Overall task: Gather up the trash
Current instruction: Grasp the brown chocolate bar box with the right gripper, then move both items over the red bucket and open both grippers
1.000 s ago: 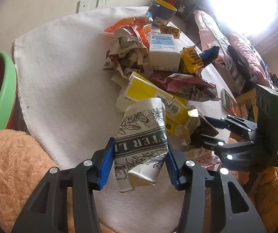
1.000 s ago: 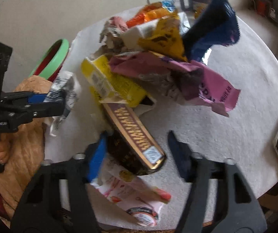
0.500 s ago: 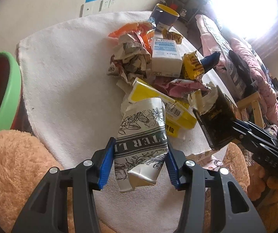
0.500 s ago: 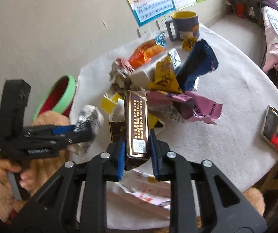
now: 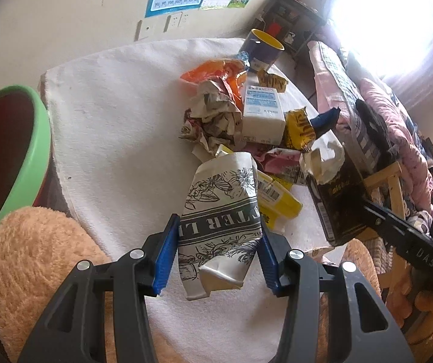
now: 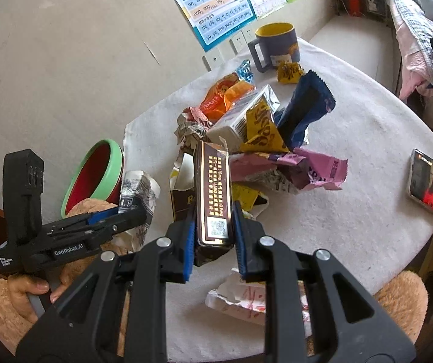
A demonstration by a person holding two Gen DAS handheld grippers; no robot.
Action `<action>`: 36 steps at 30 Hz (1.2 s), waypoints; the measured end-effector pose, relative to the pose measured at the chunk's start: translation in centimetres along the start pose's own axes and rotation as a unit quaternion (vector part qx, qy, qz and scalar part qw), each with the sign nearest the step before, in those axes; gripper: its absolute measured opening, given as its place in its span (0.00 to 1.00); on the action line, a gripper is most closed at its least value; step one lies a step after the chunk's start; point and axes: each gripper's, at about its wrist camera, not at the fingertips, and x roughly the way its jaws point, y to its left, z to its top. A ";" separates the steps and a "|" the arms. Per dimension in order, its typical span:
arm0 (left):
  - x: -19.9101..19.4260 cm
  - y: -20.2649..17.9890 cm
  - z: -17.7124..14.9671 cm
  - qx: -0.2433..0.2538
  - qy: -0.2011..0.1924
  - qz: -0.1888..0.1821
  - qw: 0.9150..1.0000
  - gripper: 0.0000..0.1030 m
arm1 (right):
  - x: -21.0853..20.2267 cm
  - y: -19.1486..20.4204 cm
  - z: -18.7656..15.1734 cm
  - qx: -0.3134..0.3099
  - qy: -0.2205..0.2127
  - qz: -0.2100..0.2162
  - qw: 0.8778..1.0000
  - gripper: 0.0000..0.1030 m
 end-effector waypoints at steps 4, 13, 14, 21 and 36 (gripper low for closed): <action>-0.7 0.4 0.0 -0.007 -0.011 0.000 1.000 0.45 | 0.2 0.9 0.1 -0.008 0.004 -0.003 1.000 0.22; -1.9 1.7 0.3 -0.020 -0.031 -0.004 0.999 0.45 | 1.0 4.3 0.8 -0.045 0.012 -0.005 0.999 0.22; -2.0 1.8 0.4 -0.022 -0.033 -0.005 0.999 0.45 | 1.1 4.7 0.8 -0.048 0.013 -0.005 0.999 0.22; -3.8 3.7 0.8 -0.047 -0.059 0.000 0.997 0.45 | 1.7 6.8 1.2 -0.070 0.021 -0.008 0.997 0.22; -9.5 12.6 1.5 -0.135 -0.132 0.057 0.980 0.42 | 5.3 14.5 3.0 -0.142 0.030 0.014 0.989 0.22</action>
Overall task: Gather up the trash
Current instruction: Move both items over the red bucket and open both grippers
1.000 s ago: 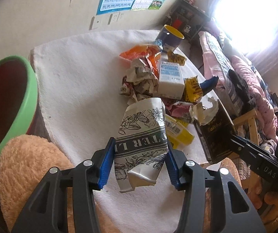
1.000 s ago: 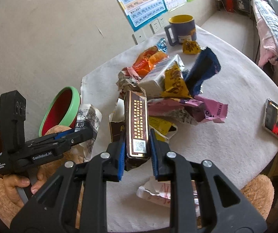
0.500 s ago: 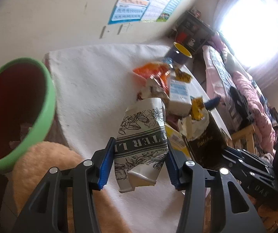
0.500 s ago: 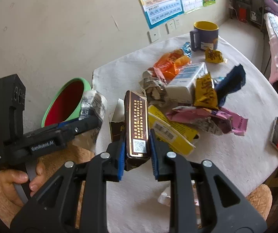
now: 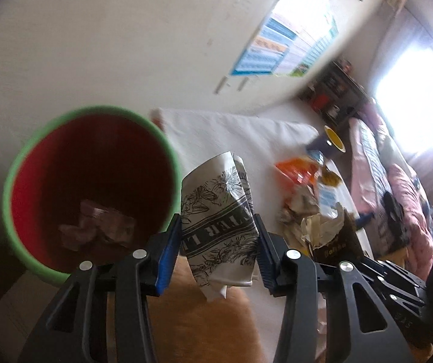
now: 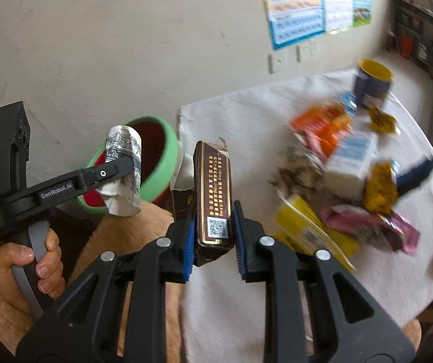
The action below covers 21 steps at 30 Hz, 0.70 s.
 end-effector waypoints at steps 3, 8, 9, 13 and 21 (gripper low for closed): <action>-0.8 1.9 0.7 -0.012 -0.015 0.023 1.000 0.42 | 1.3 2.0 1.3 -0.019 0.002 0.013 1.000 0.22; -1.6 4.8 1.9 -0.029 -0.032 0.059 0.997 0.42 | 3.5 4.7 3.2 -0.028 0.008 0.041 0.999 0.22; -1.8 5.4 2.2 -0.030 -0.036 0.068 0.997 0.42 | 4.0 5.3 3.6 -0.028 0.011 0.048 0.998 0.22; -2.1 7.2 3.0 -0.031 -0.044 0.100 0.994 0.42 | 6.1 7.4 4.7 -0.038 0.024 0.065 0.997 0.22; -1.6 9.1 3.2 -0.049 -0.032 0.120 0.991 0.43 | 9.0 9.2 5.8 -0.040 0.044 0.079 0.995 0.22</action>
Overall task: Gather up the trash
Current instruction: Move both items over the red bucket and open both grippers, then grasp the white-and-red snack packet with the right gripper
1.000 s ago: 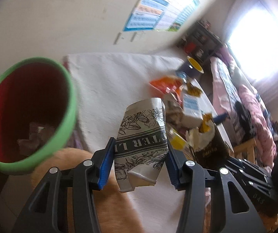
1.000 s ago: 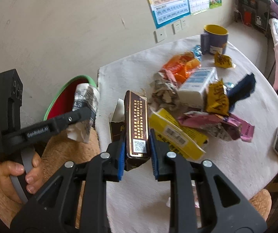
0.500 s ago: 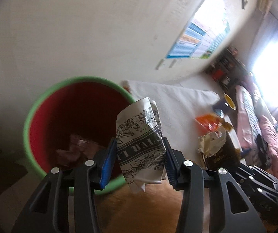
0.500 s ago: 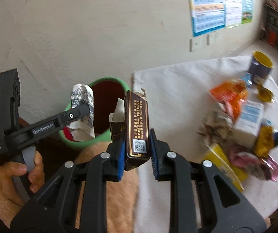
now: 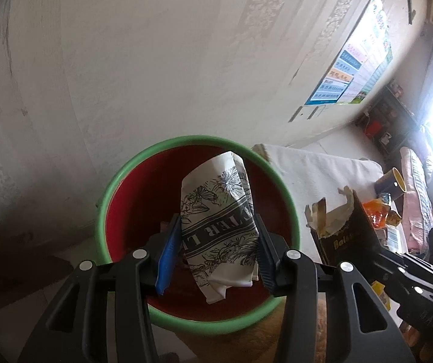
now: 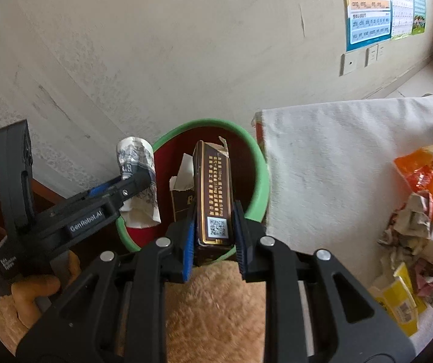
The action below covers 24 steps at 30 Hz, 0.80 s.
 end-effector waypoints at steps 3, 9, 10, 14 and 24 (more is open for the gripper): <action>0.5 0.4 -0.2 -0.011 0.007 0.001 1.000 0.54 | 0.5 -0.2 0.1 0.007 0.001 0.010 1.000 0.36; 0.7 0.1 -0.9 -0.015 0.017 -0.001 1.000 0.58 | 0.0 -0.7 -0.3 0.018 -0.005 0.015 1.000 0.43; 0.7 0.0 -1.0 -0.015 0.017 -0.002 1.000 0.58 | -0.3 -0.8 -0.5 0.019 -0.006 0.016 1.000 0.43; 0.3 -1.2 -1.7 -0.009 0.024 -0.016 1.000 0.58 | -1.8 -1.7 -1.4 0.023 -0.014 0.010 1.000 0.43; -0.7 -8.4 -3.9 0.061 0.043 -0.070 0.995 0.58 | -8.8 -9.3 -7.6 0.043 -0.025 -0.061 0.997 0.43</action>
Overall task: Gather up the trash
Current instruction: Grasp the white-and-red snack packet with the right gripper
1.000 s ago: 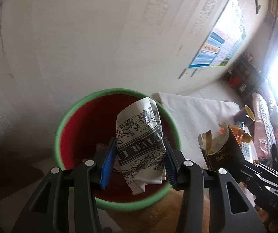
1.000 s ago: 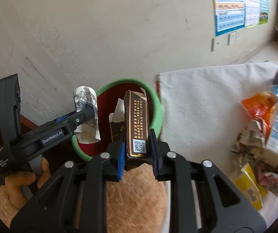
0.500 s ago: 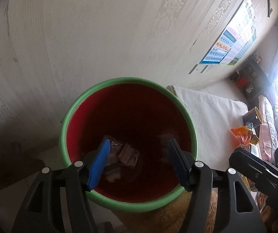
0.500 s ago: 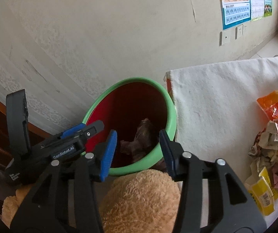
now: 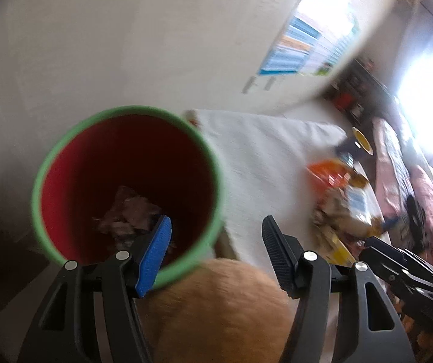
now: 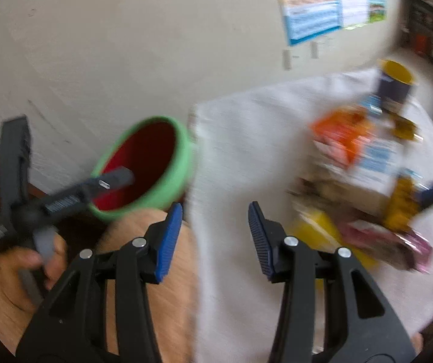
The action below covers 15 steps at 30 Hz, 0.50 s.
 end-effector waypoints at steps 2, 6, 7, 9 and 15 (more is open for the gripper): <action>0.3 -1.6 -0.6 0.014 0.009 -0.011 1.000 0.58 | -1.0 -2.6 -1.5 -0.003 0.018 -0.024 1.000 0.43; 1.3 -4.5 -2.1 0.039 0.034 -0.027 0.998 0.58 | -2.6 -7.7 -4.8 -0.032 0.066 -0.083 0.994 0.51; 1.5 -5.1 -2.3 0.044 0.040 -0.029 0.998 0.58 | -2.8 -8.7 -5.5 -0.038 0.077 -0.094 0.992 0.51; 2.0 -6.4 -3.0 0.053 0.054 -0.037 0.996 0.58 | -3.2 -10.7 -7.2 -0.047 0.097 -0.112 0.988 0.51; 2.8 -9.7 -4.5 0.079 0.080 -0.044 0.993 0.58 | -1.8 -13.2 -11.4 -0.038 0.137 -0.092 0.986 0.51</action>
